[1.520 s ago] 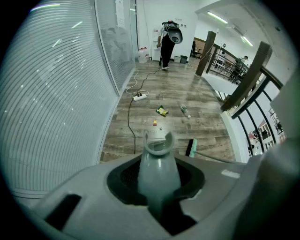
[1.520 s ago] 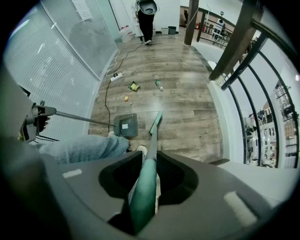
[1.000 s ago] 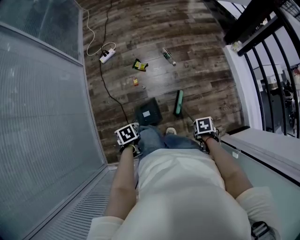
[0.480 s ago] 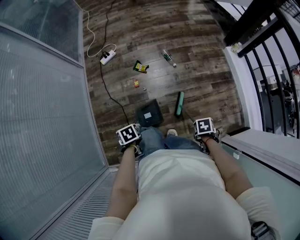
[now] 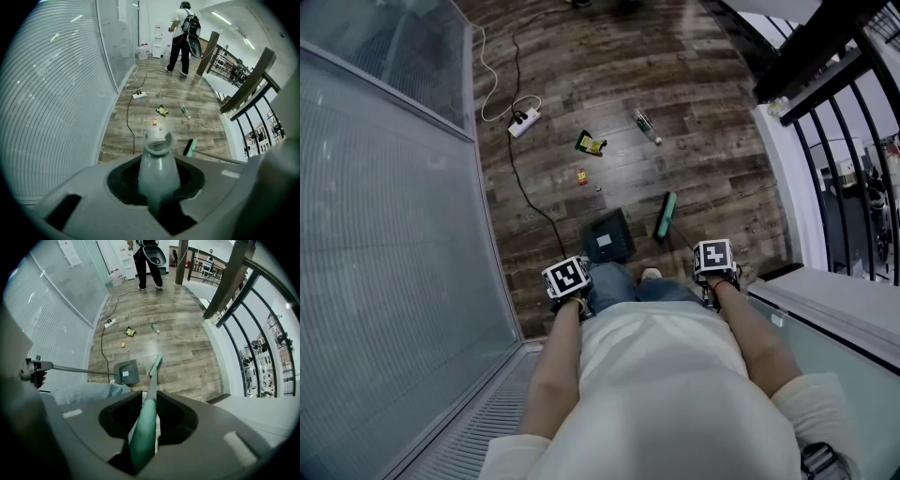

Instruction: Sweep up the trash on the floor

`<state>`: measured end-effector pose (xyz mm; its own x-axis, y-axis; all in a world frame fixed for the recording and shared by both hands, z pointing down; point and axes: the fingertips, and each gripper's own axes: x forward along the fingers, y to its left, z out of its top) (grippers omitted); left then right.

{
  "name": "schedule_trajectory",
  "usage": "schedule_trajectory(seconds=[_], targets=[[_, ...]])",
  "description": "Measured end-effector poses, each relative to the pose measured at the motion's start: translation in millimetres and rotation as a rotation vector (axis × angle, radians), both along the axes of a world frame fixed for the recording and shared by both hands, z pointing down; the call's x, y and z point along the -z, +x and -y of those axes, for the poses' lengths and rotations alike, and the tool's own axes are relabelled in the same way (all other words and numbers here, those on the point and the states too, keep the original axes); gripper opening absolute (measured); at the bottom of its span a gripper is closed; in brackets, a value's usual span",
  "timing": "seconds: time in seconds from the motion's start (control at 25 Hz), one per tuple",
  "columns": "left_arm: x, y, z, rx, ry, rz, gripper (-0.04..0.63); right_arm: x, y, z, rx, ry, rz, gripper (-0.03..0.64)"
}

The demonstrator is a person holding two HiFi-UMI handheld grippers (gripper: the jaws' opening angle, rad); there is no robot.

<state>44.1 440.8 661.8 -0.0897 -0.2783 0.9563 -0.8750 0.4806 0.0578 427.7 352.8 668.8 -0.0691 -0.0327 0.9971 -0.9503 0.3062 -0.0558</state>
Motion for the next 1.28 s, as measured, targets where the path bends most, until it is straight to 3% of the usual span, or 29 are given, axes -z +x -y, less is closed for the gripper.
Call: schedule_trajectory(seconds=[0.52,1.28], targets=[[30.8,-68.7,28.8,0.036,0.065,0.017,0.091,12.9,-49.2,34.5,-0.054,0.008,-0.014,0.101],[41.9,-182.2,33.8,0.087,0.055,-0.012,0.091,32.0,-167.8,71.8,-0.033,0.064,-0.020,0.101]])
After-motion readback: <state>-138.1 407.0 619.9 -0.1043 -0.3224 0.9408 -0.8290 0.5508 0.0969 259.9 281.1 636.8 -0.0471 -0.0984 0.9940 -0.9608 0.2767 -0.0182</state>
